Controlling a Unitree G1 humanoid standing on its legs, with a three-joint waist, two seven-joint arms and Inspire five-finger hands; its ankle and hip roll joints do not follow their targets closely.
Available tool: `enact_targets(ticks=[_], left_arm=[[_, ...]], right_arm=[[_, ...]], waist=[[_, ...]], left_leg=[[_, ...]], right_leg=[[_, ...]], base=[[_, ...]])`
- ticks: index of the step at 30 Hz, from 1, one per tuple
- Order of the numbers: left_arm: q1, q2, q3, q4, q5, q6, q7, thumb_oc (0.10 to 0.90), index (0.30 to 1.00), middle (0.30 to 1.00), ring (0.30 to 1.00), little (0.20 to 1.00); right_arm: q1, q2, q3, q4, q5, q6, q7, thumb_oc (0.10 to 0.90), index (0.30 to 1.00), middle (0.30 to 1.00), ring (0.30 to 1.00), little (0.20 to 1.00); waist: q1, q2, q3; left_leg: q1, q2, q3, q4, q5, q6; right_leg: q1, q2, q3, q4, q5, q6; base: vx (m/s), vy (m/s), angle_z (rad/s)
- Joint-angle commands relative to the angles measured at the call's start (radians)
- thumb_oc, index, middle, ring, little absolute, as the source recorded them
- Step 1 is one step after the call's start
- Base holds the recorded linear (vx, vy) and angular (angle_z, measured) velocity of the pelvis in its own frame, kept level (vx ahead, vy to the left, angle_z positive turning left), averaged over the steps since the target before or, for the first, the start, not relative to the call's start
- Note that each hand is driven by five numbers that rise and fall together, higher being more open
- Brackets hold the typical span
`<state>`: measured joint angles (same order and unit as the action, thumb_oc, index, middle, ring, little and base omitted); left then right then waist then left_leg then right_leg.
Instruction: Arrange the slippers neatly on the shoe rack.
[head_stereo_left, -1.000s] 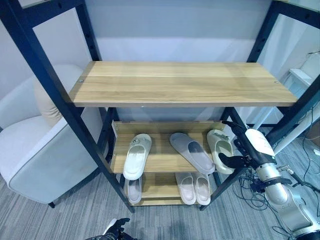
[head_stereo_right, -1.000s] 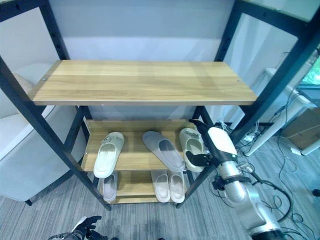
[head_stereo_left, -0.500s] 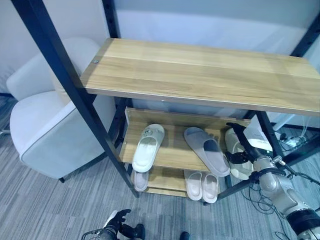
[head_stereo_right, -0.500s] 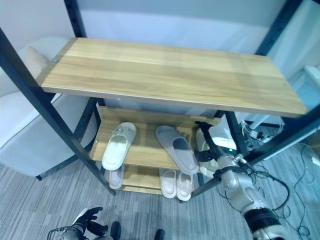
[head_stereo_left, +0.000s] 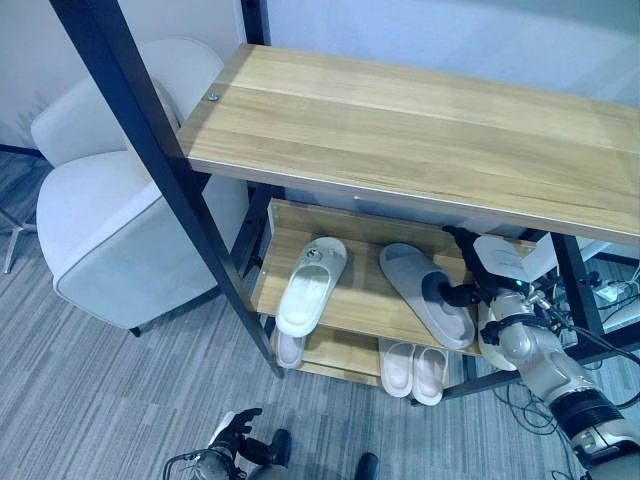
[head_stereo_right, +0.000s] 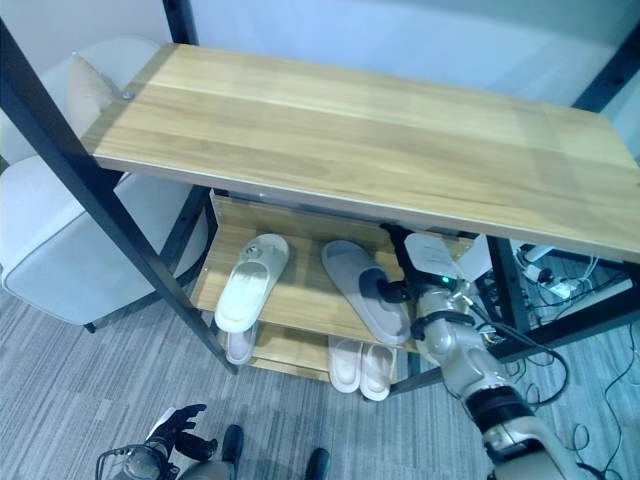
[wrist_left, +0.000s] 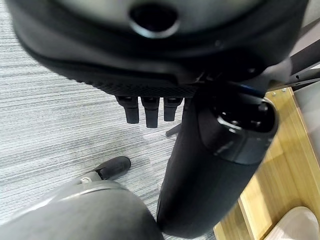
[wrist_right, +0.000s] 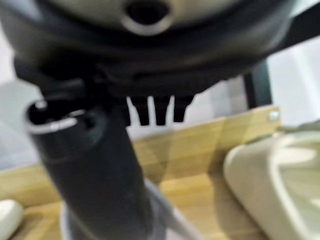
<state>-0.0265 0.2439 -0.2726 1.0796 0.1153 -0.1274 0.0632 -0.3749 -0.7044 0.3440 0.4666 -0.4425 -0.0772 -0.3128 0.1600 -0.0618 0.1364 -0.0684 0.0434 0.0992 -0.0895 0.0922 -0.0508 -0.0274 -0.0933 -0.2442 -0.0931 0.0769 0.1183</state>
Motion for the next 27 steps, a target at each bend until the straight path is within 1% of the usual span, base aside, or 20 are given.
enact_targets(ticks=[1, 4, 5, 6, 7, 8, 9, 14, 16, 17, 20, 21, 22, 26, 27], left_arm=[[-0.001, -0.056, -0.119, 0.063, -0.002, -0.007, 0.013, 0.8, 0.9, 0.9, 0.9, 0.9], [-0.003, -0.058, -0.124, 0.06, 0.0, -0.007, 0.015, 0.8, 0.9, 0.9, 0.9, 0.9], [-0.003, -0.058, -0.124, 0.06, 0.001, -0.007, 0.016, 0.8, 0.9, 0.9, 0.9, 0.9], [-0.002, -0.058, -0.124, 0.061, -0.001, -0.006, 0.016, 0.8, 0.9, 0.9, 0.9, 0.9], [-0.001, -0.059, -0.125, 0.062, -0.001, -0.006, 0.017, 0.8, 0.9, 0.9, 0.9, 0.9], [-0.001, -0.059, -0.125, 0.062, -0.001, -0.006, 0.017, 0.8, 0.9, 0.9, 0.9, 0.9], [0.0, -0.059, -0.126, 0.066, -0.001, -0.004, 0.019, 0.8, 0.9, 0.9, 0.9, 0.9], [0.003, -0.057, -0.116, 0.07, -0.004, -0.001, 0.021, 0.8, 0.9, 0.9, 0.9, 0.9], [0.007, -0.055, -0.107, 0.075, 0.001, 0.002, 0.022, 0.8, 0.9, 0.9, 0.9, 0.9], [0.013, -0.053, -0.096, 0.077, 0.007, 0.004, 0.018, 0.8, 0.9, 0.9, 0.9, 0.9], [0.017, -0.052, -0.078, 0.082, 0.022, 0.008, 0.014, 0.8, 0.9, 0.9, 0.9, 0.9], [0.018, -0.051, -0.079, 0.082, 0.022, 0.008, 0.014, 0.8, 0.9, 0.9, 0.9, 0.9], [0.019, -0.05, -0.07, 0.084, 0.03, 0.009, 0.011, 0.8, 0.9, 0.9, 0.9, 0.9], [0.027, -0.053, -0.053, 0.085, 0.051, 0.012, 0.005, 0.8, 0.9, 0.9, 0.9, 0.9], [0.027, -0.055, -0.043, 0.085, 0.057, 0.014, 0.006, 0.8, 0.9, 0.9, 0.9, 0.9]], right_arm=[[-0.147, -0.03, -0.019, -0.028, 0.02, -0.029, -0.083, 0.8, 0.9, 0.9, 0.9, 0.9], [-0.16, -0.016, -0.001, -0.005, 0.019, -0.026, -0.084, 0.8, 0.9, 0.9, 0.9, 0.9], [-0.163, -0.013, 0.004, -0.001, 0.019, -0.026, -0.085, 0.747, 0.82, 0.82, 0.82, 0.82], [-0.167, -0.01, 0.01, 0.004, 0.018, -0.027, -0.084, 0.56, 0.54, 0.54, 0.54, 0.54], [-0.172, -0.007, 0.017, 0.01, 0.019, -0.027, -0.082, 0.439, 0.359, 0.359, 0.359, 0.359], [-0.173, -0.007, 0.018, 0.012, 0.019, -0.027, -0.082, 0.439, 0.359, 0.359, 0.359, 0.359], [-0.184, -0.004, 0.031, 0.025, 0.02, -0.026, -0.08, 0.4, 0.3, 0.3, 0.3, 0.3], [-0.174, -0.004, 0.024, 0.01, 0.028, -0.029, -0.077, 0.4, 0.3, 0.3, 0.3, 0.3], [-0.149, -0.01, 0.007, -0.023, 0.025, -0.032, -0.074, 0.4, 0.3, 0.3, 0.3, 0.3], [-0.109, -0.021, -0.025, -0.073, 0.018, -0.034, -0.073, 0.4, 0.3, 0.3, 0.3, 0.3], [-0.044, -0.023, -0.073, -0.135, 0.005, -0.042, -0.074, 0.4, 0.3, 0.3, 0.3, 0.3], [-0.039, -0.024, -0.077, -0.139, 0.005, -0.041, -0.073, 0.4, 0.3, 0.3, 0.3, 0.3], [0.009, -0.027, -0.113, -0.197, -0.005, -0.046, -0.071, 0.4, 0.3, 0.3, 0.3, 0.3], [0.121, -0.014, -0.197, -0.331, -0.016, -0.063, -0.063, 0.4, 0.3, 0.3, 0.3, 0.3], [0.149, -0.003, -0.223, -0.381, -0.006, -0.077, -0.064, 0.4, 0.3, 0.3, 0.3, 0.3]], waist=[[0.054, 0.0, -0.032], [0.06, 0.001, -0.032], [0.061, 0.001, -0.033], [0.062, 0.0, -0.034], [0.064, 0.0, -0.034], [0.063, 0.0, -0.034], [0.065, -0.001, -0.035], [0.061, -0.002, -0.04], [0.056, -0.003, -0.043], [0.05, -0.002, -0.047], [0.038, 0.001, -0.054], [0.039, 0.001, -0.054], [0.03, 0.004, -0.059], [0.009, 0.012, -0.069], [-0.004, 0.017, -0.071]], left_leg=[[-0.03, -0.017, -0.004, 0.002, -0.015, -0.052], [-0.028, -0.018, -0.008, 0.002, -0.016, -0.053], [-0.026, -0.018, -0.009, 0.002, -0.017, -0.053], [-0.025, -0.018, -0.01, 0.002, -0.018, -0.053], [-0.025, -0.018, -0.01, 0.002, -0.018, -0.053], [-0.025, -0.018, -0.01, 0.002, -0.018, -0.053], [-0.023, -0.019, -0.011, 0.002, -0.019, -0.054], [-0.015, -0.019, -0.01, 0.002, -0.021, -0.055], [-0.011, -0.018, -0.009, 0.002, -0.024, -0.054], [-0.004, -0.018, -0.007, 0.002, -0.027, -0.054], [0.007, -0.016, -0.002, 0.002, -0.032, -0.054], [0.008, -0.016, -0.002, 0.002, -0.032, -0.054], [0.015, -0.015, 0.001, 0.002, -0.034, -0.054], [0.032, -0.012, 0.013, 0.002, -0.04, -0.054], [0.035, -0.011, 0.017, 0.002, -0.04, -0.054]], right_leg=[[0.028, 0.01, 0.007, 0.008, -0.044, 0.052], [0.032, 0.008, -0.001, 0.007, -0.045, 0.052], [0.033, 0.008, -0.003, 0.007, -0.045, 0.052], [0.035, 0.007, -0.005, 0.007, -0.044, 0.052], [0.036, 0.006, -0.007, 0.007, -0.044, 0.052], [0.036, 0.006, -0.007, 0.007, -0.044, 0.052], [0.039, 0.006, -0.01, 0.006, -0.045, 0.052], [0.043, 0.006, -0.013, 0.006, -0.046, 0.053], [0.049, 0.006, -0.015, 0.006, -0.047, 0.052], [0.054, 0.004, -0.015, 0.006, -0.048, 0.052], [0.062, 0.004, -0.013, 0.006, -0.049, 0.052], [0.062, 0.004, -0.013, 0.006, -0.049, 0.052], [0.066, 0.004, -0.011, 0.006, -0.048, 0.053], [0.072, 0.002, -0.006, 0.006, -0.049, 0.054], [0.072, 0.003, -0.004, 0.006, -0.048, 0.054]], base=[[0.0, 0.007, 0.05], [0.0, 0.003, 0.01], [0.01, 0.006, 0.09], [0.01, 0.009, 0.12], [0.0, 0.007, 0.11], [0.0, 0.006, 0.17], [0.0, 0.008, 0.16], [0.0, 0.004, 0.04], [0.0, 0.0, 0.0], [0.0, 0.0, 0.0], [0.0, -0.002, 0.03], [0.01, -0.01, 0.05], [0.0, 0.0, 0.0], [0.0, -0.008, -0.02], [-0.01, -0.021, -0.06]])
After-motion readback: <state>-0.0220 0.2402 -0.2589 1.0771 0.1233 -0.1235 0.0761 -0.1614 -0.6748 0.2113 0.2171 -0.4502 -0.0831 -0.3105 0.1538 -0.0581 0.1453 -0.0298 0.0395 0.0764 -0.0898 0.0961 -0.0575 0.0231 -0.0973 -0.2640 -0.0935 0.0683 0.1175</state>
